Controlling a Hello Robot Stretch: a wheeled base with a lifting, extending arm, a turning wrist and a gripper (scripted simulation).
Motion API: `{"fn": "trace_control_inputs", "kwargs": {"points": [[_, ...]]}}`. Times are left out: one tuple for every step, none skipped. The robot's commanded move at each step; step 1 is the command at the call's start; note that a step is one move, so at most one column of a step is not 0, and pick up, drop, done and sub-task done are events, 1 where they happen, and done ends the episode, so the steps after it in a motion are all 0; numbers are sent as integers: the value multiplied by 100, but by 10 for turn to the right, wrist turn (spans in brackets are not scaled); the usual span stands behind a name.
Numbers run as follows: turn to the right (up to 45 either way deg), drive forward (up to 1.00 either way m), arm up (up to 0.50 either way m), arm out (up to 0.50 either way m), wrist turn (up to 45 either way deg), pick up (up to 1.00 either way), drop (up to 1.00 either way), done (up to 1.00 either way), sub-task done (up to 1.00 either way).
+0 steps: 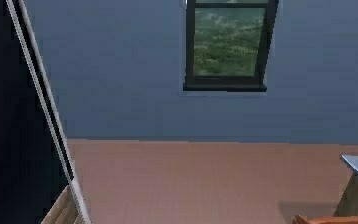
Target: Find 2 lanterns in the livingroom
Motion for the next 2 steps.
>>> {"fn": "trace_control_inputs", "kwargs": {"points": [[0,80,0,0,0,0,0,0,0],[210,0,0,0,0,0,0,0,0]]}}
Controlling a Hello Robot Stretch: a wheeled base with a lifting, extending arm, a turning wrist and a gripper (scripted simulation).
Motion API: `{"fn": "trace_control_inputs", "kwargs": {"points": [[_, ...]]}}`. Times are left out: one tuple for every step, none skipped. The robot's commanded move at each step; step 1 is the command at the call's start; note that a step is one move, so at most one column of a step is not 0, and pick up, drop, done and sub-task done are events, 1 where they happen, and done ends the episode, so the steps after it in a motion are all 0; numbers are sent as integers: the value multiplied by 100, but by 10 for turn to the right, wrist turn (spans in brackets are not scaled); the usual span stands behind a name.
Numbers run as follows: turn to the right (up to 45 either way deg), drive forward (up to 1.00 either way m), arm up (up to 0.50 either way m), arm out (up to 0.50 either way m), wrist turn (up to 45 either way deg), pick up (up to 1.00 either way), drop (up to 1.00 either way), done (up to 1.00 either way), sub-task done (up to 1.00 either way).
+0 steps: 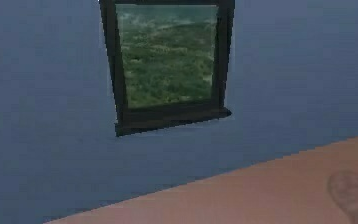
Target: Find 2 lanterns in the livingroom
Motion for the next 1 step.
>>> {"fn": "trace_control_inputs", "kwargs": {"points": [[0,60,0,0,0,0,0,0,0]]}}
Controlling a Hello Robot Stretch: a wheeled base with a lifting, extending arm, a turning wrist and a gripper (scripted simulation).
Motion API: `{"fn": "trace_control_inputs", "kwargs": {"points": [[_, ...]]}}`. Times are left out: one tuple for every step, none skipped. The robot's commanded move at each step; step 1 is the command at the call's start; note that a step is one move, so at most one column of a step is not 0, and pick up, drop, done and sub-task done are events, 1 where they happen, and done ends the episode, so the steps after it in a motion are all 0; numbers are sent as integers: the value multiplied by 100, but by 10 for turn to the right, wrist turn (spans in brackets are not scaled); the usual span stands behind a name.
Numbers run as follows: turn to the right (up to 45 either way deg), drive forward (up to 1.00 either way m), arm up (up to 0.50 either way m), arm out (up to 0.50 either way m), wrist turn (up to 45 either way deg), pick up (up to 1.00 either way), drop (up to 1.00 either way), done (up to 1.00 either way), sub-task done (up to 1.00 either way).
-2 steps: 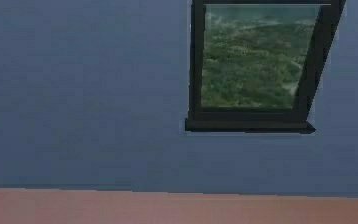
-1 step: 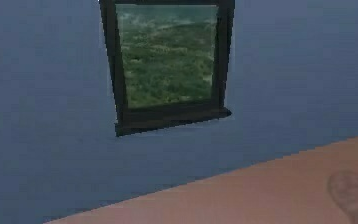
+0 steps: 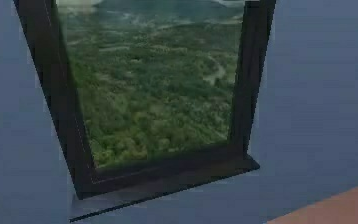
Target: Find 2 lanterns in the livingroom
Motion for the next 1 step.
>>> {"fn": "trace_control_inputs", "kwargs": {"points": [[450,0,0,0,0,0,0,0,0]]}}
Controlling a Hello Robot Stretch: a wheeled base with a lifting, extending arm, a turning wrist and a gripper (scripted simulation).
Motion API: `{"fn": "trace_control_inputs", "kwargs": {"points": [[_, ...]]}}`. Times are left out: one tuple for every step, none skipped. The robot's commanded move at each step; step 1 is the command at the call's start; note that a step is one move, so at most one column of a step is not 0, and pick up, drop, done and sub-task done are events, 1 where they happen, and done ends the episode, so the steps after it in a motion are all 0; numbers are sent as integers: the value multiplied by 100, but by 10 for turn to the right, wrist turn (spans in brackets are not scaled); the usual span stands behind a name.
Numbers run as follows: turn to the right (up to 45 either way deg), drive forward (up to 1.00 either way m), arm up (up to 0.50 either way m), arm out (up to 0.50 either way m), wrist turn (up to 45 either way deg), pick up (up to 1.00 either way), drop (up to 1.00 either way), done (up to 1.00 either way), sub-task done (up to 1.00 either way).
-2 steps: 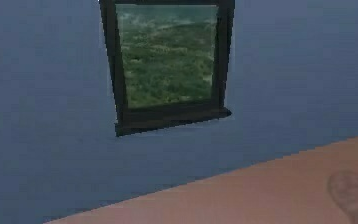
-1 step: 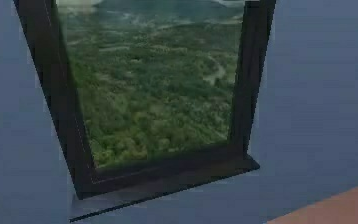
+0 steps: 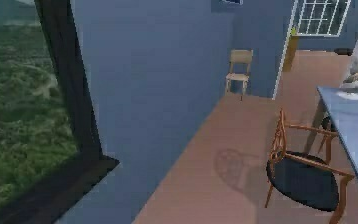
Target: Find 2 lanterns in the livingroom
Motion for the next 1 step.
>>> {"fn": "trace_control_inputs", "kwargs": {"points": [[240,0,0,0,0,0,0,0,0]]}}
